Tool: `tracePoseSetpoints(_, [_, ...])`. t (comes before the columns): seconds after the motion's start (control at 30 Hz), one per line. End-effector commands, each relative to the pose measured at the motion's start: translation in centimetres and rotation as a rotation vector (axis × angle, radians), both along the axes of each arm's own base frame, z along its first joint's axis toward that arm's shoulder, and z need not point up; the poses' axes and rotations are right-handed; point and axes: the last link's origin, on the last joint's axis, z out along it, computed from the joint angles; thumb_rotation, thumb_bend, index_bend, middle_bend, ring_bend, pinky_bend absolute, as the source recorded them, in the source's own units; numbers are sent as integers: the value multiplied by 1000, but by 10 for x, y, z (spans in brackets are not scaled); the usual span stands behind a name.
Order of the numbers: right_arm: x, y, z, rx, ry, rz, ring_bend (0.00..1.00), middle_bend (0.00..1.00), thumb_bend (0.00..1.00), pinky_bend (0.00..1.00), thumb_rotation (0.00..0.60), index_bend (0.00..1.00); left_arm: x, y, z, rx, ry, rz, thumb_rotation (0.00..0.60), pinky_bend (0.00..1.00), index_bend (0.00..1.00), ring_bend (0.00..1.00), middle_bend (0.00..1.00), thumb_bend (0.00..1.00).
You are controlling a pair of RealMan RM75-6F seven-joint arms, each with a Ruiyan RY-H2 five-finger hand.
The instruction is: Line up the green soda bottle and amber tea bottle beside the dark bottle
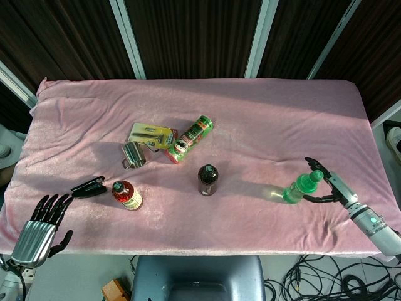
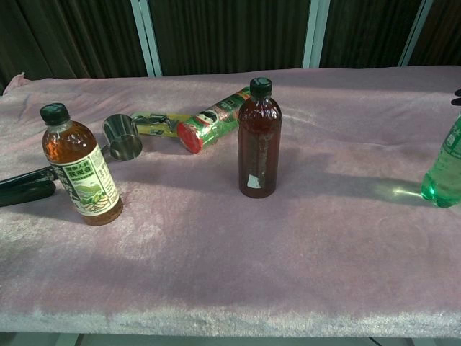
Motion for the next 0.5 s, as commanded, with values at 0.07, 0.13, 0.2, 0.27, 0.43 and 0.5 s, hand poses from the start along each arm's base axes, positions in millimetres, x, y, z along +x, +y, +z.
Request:
tracePoseSetpoints(0.07, [1,-1,-4,11,8,7,0,0,220,75,600,0,0,1,1,4,-5,-2,600,0,0,0,51,387])
tracePoseSetpoints(0.13, [2,-1,-7,16,15,15,0,0,220,77,600,0,0,0,1,2,-4,-1,600,0,0,0,51,387])
tracePoseSetpoints(0.2, [4,-2,-10,21,14,23,0,0,220,80,600,0,1,0,1,3,-6,-4,600,0,0,0,51,386])
tracePoseSetpoints(0.27, [8,-3,-13,23,3,34,0,0,220,101,600,10,1,0,1,5,-5,-7,600,0,0,0,51,387])
tracePoseSetpoints(0.43, [12,-8,-20,-14,33,50,25,110,220,179,600,254,0,1,1,2,-2,-1,600,0,0,0,51,387])
tracePoseSetpoints(0.5, [13,-10,-22,-43,47,48,88,215,220,219,600,410,0,1,1,5,3,0,600,0,0,0,51,386])
